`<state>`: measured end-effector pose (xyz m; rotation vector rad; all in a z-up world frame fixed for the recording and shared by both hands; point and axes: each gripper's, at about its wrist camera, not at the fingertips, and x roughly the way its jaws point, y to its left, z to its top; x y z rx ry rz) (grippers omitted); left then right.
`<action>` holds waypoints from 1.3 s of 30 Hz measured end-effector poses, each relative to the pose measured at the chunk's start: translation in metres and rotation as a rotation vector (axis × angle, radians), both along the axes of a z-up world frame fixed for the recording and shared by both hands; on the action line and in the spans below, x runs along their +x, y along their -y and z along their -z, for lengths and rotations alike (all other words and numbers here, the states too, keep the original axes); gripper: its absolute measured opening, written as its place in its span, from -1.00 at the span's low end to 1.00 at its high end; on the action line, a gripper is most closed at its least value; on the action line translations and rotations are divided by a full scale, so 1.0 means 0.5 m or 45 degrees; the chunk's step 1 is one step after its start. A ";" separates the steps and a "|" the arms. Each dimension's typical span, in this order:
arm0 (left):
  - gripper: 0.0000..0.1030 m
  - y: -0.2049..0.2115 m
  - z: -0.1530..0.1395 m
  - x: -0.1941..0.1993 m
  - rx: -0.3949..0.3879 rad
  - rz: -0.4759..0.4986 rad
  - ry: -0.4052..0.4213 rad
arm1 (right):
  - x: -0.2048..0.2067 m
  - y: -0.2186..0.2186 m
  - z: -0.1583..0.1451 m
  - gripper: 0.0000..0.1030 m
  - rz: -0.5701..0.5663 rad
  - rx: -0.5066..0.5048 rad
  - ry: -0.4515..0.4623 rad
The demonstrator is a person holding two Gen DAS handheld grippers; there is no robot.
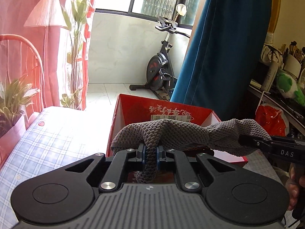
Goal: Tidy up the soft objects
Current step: 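Lift the grey cloth with both tools and carry it into the red box, then open both tools to drop the grey cloth and withdraw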
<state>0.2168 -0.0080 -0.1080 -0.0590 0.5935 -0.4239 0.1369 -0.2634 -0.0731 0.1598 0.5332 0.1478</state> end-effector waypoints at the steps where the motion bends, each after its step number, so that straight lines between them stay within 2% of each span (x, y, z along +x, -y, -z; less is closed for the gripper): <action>1: -0.78 0.005 0.003 0.015 0.001 -0.006 -0.023 | 0.013 0.004 0.004 -0.62 0.003 0.007 -0.018; 7: -0.78 0.028 0.028 0.088 0.031 -0.009 -0.132 | 0.084 -0.004 0.051 -0.63 0.001 0.014 -0.163; 14: -0.78 0.061 0.070 0.160 0.120 0.016 -0.261 | 0.173 0.000 0.115 -0.64 0.046 0.009 -0.375; 20: -0.78 0.093 0.105 0.208 0.164 0.004 -0.328 | 0.235 0.016 0.147 -0.65 0.123 -0.009 -0.476; 25: -0.78 0.115 0.119 0.239 0.186 0.009 -0.341 | 0.253 0.018 0.153 -0.65 0.214 -0.037 -0.485; 30: -0.77 0.124 0.119 0.257 0.185 0.018 -0.335 | 0.263 0.021 0.138 -0.66 0.302 -0.114 -0.415; 35: -0.75 0.127 0.124 0.268 0.188 0.029 -0.311 | 0.276 0.019 0.150 -0.65 0.299 -0.149 -0.435; 37: -0.68 0.117 0.118 0.264 0.149 0.041 -0.295 | 0.270 0.016 0.147 -0.57 0.309 -0.155 -0.416; 38: -0.51 0.111 0.114 0.262 0.127 0.045 -0.290 | 0.267 0.016 0.145 -0.54 0.310 -0.160 -0.406; 39: -0.23 0.104 0.108 0.259 0.104 0.043 -0.280 | 0.263 0.015 0.142 -0.49 0.303 -0.175 -0.395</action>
